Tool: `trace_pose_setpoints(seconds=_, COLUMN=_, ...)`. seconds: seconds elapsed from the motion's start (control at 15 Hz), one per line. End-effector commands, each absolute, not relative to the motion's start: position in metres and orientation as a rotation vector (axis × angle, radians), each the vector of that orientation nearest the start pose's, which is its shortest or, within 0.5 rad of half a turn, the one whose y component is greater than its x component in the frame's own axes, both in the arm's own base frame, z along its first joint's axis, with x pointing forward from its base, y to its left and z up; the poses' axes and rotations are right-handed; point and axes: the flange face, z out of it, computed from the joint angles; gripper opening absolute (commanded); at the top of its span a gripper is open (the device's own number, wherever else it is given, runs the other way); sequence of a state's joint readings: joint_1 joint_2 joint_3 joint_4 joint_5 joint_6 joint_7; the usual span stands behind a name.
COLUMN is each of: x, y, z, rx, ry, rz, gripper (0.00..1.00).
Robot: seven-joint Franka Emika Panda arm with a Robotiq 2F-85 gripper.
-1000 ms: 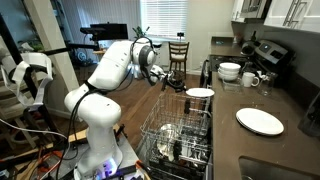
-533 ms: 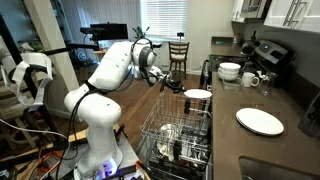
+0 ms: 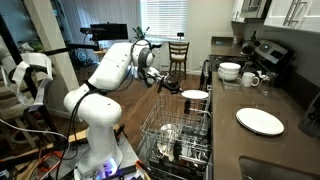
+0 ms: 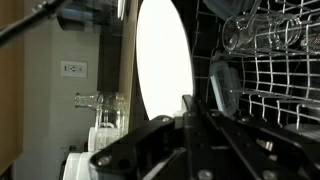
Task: Pick a plate on the counter and put it in the dishwasher
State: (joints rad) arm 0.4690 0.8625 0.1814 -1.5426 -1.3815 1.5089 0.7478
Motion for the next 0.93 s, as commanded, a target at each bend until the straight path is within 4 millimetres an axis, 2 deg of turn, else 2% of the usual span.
trace_pose_setpoints(seconds=0.0, x=0.593, y=0.289, z=0.164, rx=1.733, ry=0.459, rz=0.204, gripper=0.04)
trace_pose_setpoints(seconds=0.4, x=0.593, y=0.289, z=0.164, rx=1.733, ry=0.459, rz=0.203, gripper=0.02)
trace_pose_setpoints(seconds=0.87, x=0.586, y=0.299, z=0.162, rx=1.728, ry=0.279, rz=0.225, gripper=0.02)
